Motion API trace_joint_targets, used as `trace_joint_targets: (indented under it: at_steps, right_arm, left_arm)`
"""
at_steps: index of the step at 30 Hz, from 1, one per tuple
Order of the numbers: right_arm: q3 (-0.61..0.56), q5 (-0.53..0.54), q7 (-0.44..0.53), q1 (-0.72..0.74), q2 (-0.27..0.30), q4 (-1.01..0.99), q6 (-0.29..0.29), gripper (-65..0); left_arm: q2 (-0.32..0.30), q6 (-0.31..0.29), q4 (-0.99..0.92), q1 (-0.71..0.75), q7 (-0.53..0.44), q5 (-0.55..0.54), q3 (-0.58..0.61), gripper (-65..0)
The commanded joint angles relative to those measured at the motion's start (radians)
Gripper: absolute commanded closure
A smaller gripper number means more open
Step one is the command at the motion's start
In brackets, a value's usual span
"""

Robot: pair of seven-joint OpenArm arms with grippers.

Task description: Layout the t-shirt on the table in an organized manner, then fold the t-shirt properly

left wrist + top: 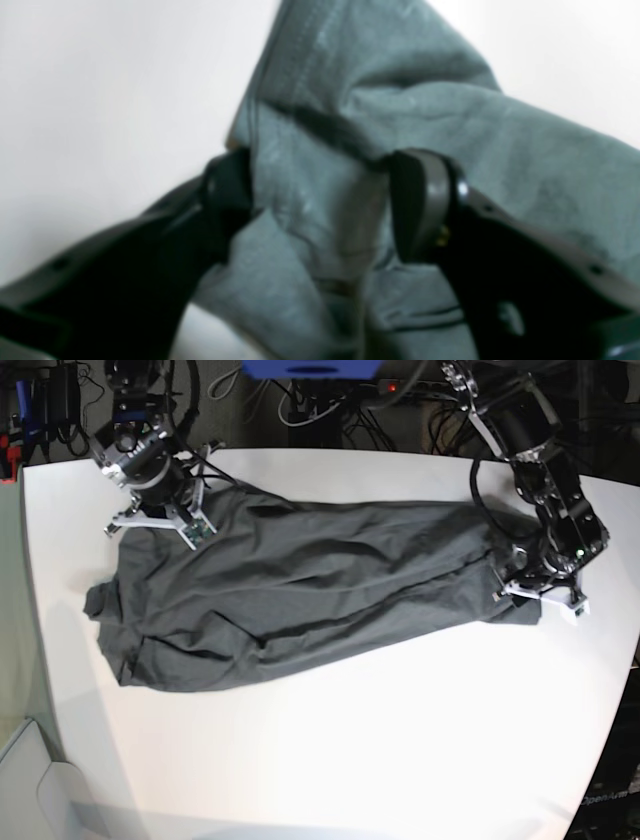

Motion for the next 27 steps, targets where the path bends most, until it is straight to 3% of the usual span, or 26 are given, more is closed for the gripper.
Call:
trace_joint_targets:
  at_steps: [1, 6, 8, 16, 21, 27]
  right_arm:
    - [0.002, 0.004, 0.014, 0.004, -0.001, 0.017, -0.005, 0.0]
    - [0.002, 0.004, 0.014, 0.018, -0.001, 0.008, -0.005, 0.0]
    - [0.002, 0.004, 0.014, 0.019, -0.001, -0.003, -0.005, 0.0]
    - [0.0, 0.004, 0.014, 0.024, -0.001, -0.004, -0.005, 0.0]
    - [0.0, 0.004, 0.014, 0.039, -0.001, -0.004, -0.005, 0.0]
    - [0.0, 0.004, 0.014, 0.039, -0.001, -0.004, -0.005, 0.0]
  left_arm:
    - [-0.002, 0.003, 0.011, -0.012, 0.012, -0.011, 0.002, -34.4]
    - [-0.005, 0.003, 0.011, -0.014, 0.012, -0.011, 0.0, -8.4]
    - [-0.007, 0.004, 0.012, -0.023, 0.012, -0.011, 0.0, -3.7]
    - [-0.002, 0.004, 0.104, -0.033, 0.027, -0.009, -0.001, -3.2]
    - [-0.001, 0.004, 0.181, -0.087, 0.097, -0.009, -0.006, -3.2]
    - [-0.01, 0.021, 0.12, -0.168, 0.099, -0.003, -0.006, -3.2]
